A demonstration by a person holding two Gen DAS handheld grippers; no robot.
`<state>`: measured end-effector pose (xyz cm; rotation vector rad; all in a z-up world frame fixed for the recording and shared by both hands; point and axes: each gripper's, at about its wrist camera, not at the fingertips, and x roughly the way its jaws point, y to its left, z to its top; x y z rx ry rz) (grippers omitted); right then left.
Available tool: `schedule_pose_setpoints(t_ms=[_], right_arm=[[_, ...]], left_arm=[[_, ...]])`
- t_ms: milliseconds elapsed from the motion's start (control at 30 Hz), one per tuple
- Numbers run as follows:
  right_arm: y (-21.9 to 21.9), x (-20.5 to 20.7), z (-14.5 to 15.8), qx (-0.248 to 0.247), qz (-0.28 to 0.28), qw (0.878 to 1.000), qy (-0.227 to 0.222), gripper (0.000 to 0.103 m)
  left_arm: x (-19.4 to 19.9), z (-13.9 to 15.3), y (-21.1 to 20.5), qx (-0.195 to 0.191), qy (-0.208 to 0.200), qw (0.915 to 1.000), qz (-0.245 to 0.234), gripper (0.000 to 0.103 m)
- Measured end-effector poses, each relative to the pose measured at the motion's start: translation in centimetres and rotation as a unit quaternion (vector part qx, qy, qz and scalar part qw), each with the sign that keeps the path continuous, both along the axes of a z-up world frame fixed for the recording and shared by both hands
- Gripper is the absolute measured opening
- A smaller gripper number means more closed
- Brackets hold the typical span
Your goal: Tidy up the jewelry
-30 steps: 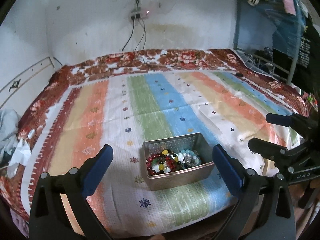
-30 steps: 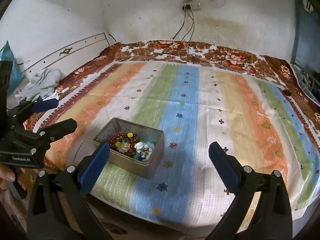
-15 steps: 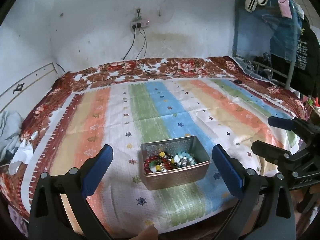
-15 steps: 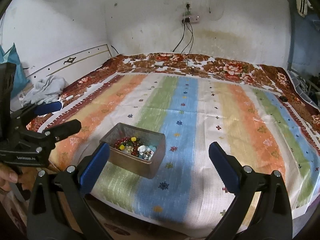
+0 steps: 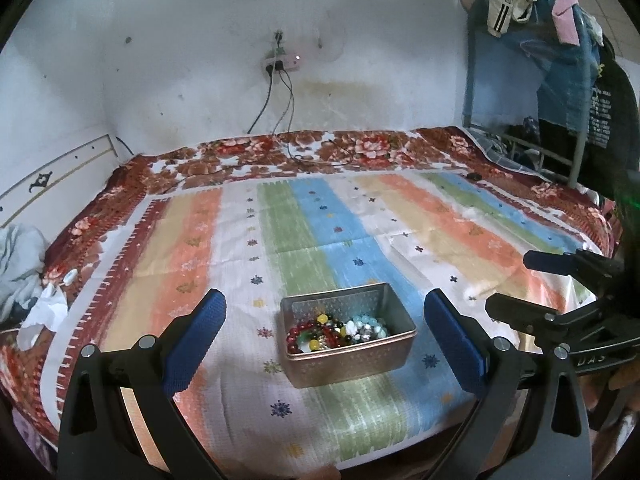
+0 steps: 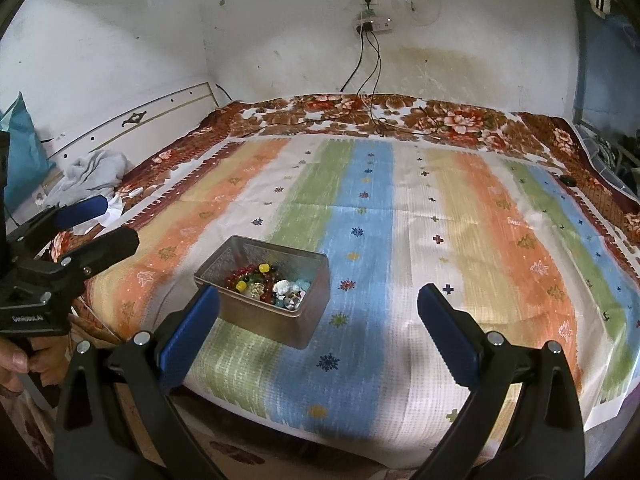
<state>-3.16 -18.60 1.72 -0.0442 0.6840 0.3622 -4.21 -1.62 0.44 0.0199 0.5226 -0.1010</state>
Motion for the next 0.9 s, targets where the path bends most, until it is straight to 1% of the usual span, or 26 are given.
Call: schedule_pose_setpoints(t_ms=[133,200,267,400,600,767,900], right_arm=[[0.3,0.2,-0.4,-0.009,0.005,1.000,0.009,0.098],[0.3,0.2,-0.5,-0.009,0.005,1.000,0.009,0.098],[0.3,0.2,-0.6,-0.009,0.004,1.000,0.009,0.098],[0.3,0.2,-0.6,-0.009,0.005,1.000,0.009,0.098],[0.4,0.2,-0.6,-0.010,0.005,1.000,0.009,0.098],[0.4,0.2,-0.9,-0.013,0.007,1.000,0.010,0.098],[0.3,0.2,-1.2,-0.012,0.007,1.000,0.012,0.098]], left_arm=[[0.2,-0.2,0.2,-0.005,0.003,1.0000,0.003,0.097],[0.4,-0.5,0.2,-0.009,0.011,0.9999,-0.003,0.097],[0.5,-0.7,0.1,-0.004,0.013,0.9999,-0.007,0.097],[0.2,-0.6,-0.3,0.005,0.004,1.0000,-0.007,0.097],[0.4,-0.8,0.1,-0.001,0.011,0.9999,0.002,0.097],[0.4,-0.7,0.1,0.001,0.008,1.0000,0.000,0.097],[0.6,-0.9,-0.1,0.001,0.019,0.9998,-0.007,0.097]])
